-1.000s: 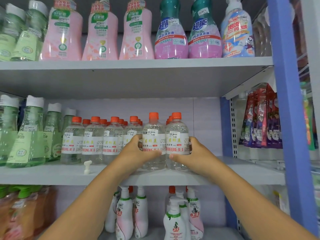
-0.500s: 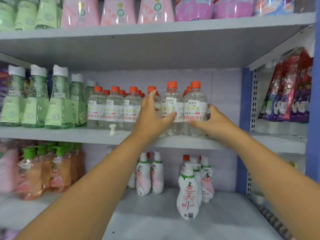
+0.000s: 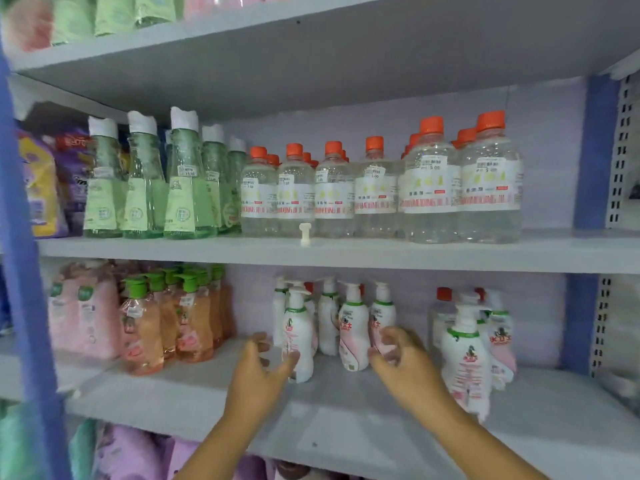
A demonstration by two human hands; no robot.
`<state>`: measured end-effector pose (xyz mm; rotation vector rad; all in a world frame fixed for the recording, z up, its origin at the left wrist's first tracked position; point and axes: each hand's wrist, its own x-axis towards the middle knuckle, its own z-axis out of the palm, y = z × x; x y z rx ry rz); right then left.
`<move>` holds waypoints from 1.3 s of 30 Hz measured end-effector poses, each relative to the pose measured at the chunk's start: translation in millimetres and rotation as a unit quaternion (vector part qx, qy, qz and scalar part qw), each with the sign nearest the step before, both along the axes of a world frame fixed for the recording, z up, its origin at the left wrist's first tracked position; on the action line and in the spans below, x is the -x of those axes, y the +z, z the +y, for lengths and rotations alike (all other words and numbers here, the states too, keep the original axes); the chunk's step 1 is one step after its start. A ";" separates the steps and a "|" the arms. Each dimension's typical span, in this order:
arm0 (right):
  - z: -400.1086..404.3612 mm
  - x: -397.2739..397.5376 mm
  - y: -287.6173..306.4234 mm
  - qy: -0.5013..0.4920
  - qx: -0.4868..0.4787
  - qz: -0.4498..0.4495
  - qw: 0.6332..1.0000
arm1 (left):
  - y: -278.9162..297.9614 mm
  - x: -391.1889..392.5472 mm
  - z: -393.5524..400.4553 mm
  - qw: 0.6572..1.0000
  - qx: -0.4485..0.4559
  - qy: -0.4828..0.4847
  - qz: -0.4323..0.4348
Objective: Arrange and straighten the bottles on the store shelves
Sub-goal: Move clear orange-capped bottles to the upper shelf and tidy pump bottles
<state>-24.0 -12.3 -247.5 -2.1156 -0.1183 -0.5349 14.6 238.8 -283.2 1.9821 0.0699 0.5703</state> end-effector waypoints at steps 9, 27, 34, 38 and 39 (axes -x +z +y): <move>57.5 -107.3 -32.0 -0.162 0.023 0.060 0.985 | -1.0 -93.7 9.9 0.988 -0.003 -0.153 0.034; 42.3 -90.1 -31.4 -0.436 0.054 -0.093 0.893 | 20.2 -135.6 12.5 0.980 -0.104 -0.149 -0.081; 87.2 -150.9 14.1 -0.254 -0.018 -0.158 0.954 | 13.7 -120.6 45.5 0.979 -0.138 -0.143 -0.034; 82.0 -193.4 39.3 -0.212 -0.017 0.009 0.977 | 17.4 -103.2 96.1 0.981 -0.179 -0.070 0.009; 80.8 -198.7 39.2 -0.221 -0.006 0.027 0.975 | 19.5 -97.0 104.3 0.983 -0.175 -0.059 0.002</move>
